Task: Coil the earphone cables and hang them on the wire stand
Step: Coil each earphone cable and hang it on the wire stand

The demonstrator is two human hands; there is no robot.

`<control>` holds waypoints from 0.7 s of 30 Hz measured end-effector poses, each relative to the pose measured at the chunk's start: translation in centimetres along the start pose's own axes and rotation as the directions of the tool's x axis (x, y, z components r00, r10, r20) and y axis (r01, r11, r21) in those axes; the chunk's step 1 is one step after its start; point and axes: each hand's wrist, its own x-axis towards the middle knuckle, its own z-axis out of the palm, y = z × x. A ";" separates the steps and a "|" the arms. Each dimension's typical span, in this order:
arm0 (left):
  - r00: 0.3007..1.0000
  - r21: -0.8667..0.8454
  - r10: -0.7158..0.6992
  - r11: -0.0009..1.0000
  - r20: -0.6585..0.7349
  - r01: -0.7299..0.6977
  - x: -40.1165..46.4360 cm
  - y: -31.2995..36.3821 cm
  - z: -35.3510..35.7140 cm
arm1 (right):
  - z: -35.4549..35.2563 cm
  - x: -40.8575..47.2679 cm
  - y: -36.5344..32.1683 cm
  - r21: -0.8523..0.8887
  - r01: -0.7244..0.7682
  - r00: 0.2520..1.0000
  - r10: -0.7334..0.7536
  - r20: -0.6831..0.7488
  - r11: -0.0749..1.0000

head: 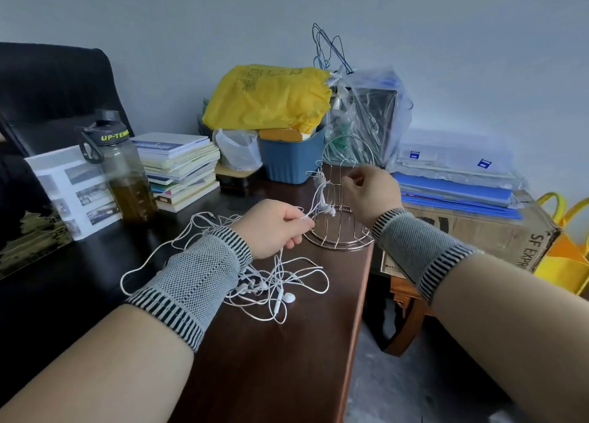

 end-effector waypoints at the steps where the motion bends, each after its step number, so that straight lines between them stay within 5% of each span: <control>1: 1.000 0.000 0.001 1.000 0.002 -0.001 0.1 0.0 0.2 | 0.3 -0.7 0.2 0.149 -0.084 0.996 0.078 0.047 0.985; 3: 1.000 0.004 -0.004 1.000 0.011 0.004 0.1 0.1 0.8 | 1.1 -2.7 -0.3 0.422 -0.329 0.929 0.210 0.305 0.845; 5: 1.000 0.002 -0.005 1.000 0.025 0.005 -0.1 0.1 1.3 | 2.2 -4.0 -0.6 0.455 -0.425 0.866 0.206 0.455 0.782; 8: 0.999 -0.055 -0.036 0.998 0.036 0.038 -0.6 0.3 1.6 | 3.2 -4.5 -1.2 0.489 -0.418 0.871 0.184 0.456 0.766; 12: 0.980 -0.281 -0.193 0.939 0.048 0.199 -1.3 -0.1 0.4 | 2.7 -4.3 -1.2 0.614 -0.522 0.846 0.270 0.459 0.592; 17: 0.991 -0.042 -0.137 0.990 -0.007 0.137 -2.1 -1.8 -0.9 | 1.6 -4.6 -1.0 0.675 -0.571 0.818 0.258 0.514 0.467; 21: 0.992 -0.061 -0.108 0.993 -0.068 0.104 -2.2 -2.2 -0.8 | 1.5 -5.2 -1.1 0.665 -0.599 0.792 0.206 0.575 0.446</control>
